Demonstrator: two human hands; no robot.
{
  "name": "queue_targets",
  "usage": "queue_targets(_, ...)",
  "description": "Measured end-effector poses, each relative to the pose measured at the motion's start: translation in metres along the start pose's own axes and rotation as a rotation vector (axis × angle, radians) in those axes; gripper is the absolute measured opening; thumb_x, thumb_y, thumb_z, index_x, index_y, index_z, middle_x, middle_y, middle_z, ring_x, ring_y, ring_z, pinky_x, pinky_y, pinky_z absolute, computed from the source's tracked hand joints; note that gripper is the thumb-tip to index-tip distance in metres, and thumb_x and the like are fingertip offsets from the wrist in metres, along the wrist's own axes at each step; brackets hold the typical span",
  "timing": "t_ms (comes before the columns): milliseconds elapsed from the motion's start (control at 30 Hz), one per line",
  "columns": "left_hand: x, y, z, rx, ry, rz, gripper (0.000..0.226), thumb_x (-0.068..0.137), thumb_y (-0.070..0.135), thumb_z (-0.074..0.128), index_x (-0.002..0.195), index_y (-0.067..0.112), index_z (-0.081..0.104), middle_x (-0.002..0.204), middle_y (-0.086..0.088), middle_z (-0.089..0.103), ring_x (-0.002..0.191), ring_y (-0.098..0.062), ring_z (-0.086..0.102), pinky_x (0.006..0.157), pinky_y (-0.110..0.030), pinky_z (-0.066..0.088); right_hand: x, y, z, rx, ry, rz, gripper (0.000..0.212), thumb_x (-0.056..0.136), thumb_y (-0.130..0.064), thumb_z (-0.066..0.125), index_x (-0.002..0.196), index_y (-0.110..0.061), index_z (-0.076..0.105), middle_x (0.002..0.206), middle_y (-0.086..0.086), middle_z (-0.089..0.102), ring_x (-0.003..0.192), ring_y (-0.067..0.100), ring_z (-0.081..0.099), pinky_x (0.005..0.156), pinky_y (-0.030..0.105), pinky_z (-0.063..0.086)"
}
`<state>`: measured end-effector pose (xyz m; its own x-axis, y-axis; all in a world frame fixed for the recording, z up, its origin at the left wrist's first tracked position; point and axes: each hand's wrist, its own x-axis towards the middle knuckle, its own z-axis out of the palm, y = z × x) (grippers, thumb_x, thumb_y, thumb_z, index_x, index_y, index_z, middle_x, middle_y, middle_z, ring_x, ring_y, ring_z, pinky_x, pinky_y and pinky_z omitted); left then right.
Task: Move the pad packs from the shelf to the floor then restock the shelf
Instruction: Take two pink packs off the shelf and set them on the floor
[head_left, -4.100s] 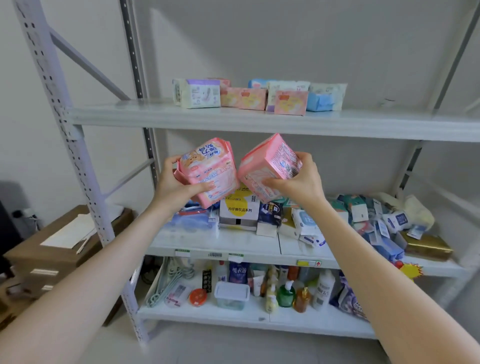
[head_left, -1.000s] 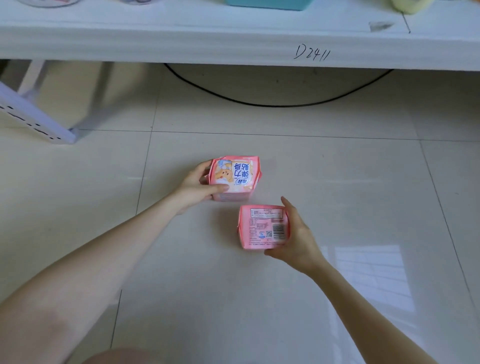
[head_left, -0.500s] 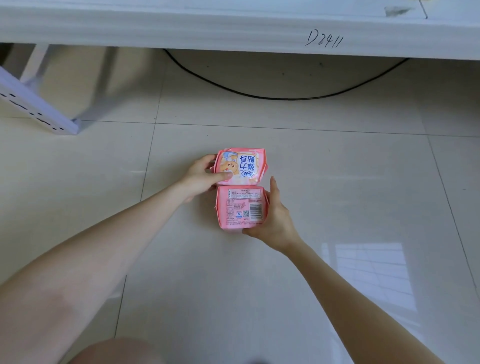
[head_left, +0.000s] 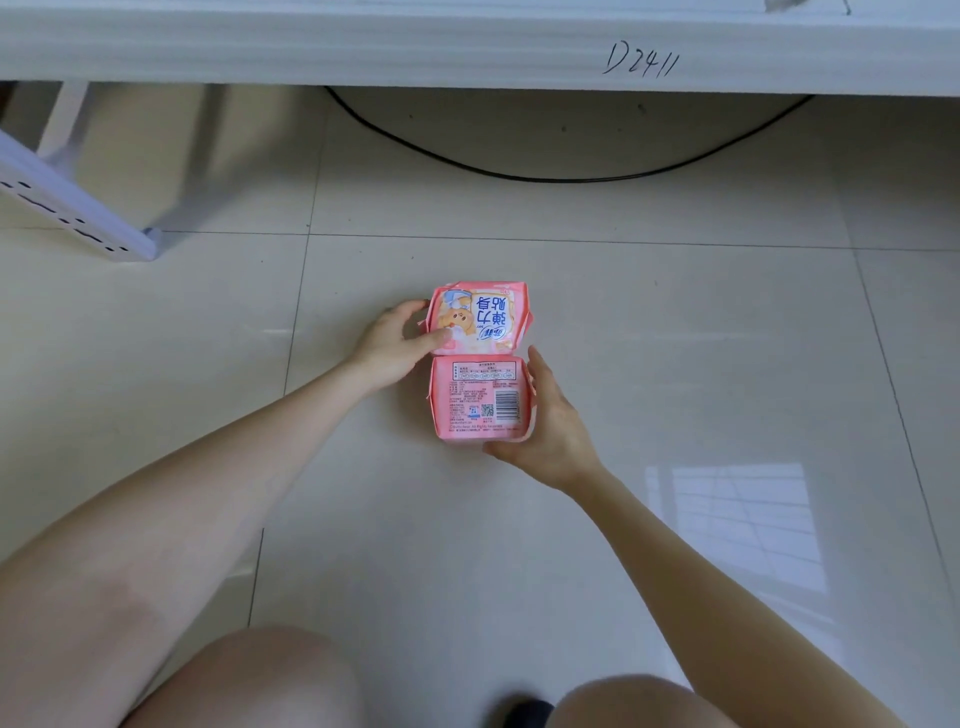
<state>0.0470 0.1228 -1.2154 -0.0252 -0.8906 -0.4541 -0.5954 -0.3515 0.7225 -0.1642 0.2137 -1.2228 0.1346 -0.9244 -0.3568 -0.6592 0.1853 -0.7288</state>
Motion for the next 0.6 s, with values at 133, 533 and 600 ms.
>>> queue_targets(133, -0.026, -0.004, -0.014, 0.284, 0.102, 0.049, 0.058, 0.095, 0.041, 0.053, 0.145, 0.015, 0.039, 0.149, -0.009, 0.04, 0.137, -0.027, 0.038, 0.109, -0.036, 0.032, -0.019, -0.011, -0.014, -0.18, 0.01, -0.01, 0.105, 0.077, -0.047, 0.072, 0.153, -0.017, 0.006, 0.157, 0.0, 0.025, 0.139, 0.021, 0.032, 0.106, 0.039, 0.036)
queue_targets(533, -0.17, 0.046, -0.068, 0.863, 0.058, 0.125, 0.055, 0.097, 0.041, 0.043, 0.146, 0.017, 0.035, 0.158, -0.007, 0.024, 0.146, -0.028, 0.016, 0.116, -0.052, 0.015, -0.105, -0.096, -0.078, -0.634, -0.008, -0.013, 0.073, 0.096, -0.042, 0.042, 0.154, -0.016, 0.006, 0.16, 0.007, 0.017, 0.146, 0.024, 0.016, 0.116, 0.048, 0.015)
queue_targets(600, -0.197, 0.067, -0.078, 0.884, 0.052, 0.14, 0.056, 0.096, 0.04, 0.044, 0.146, 0.017, 0.035, 0.158, -0.006, 0.023, 0.147, -0.028, 0.016, 0.116, -0.053, 0.014, -0.123, -0.117, -0.094, -0.684, -0.019, -0.018, 0.072, 0.097, -0.043, 0.039, 0.153, -0.016, 0.004, 0.16, 0.008, 0.015, 0.147, 0.024, 0.014, 0.116, 0.049, 0.013)
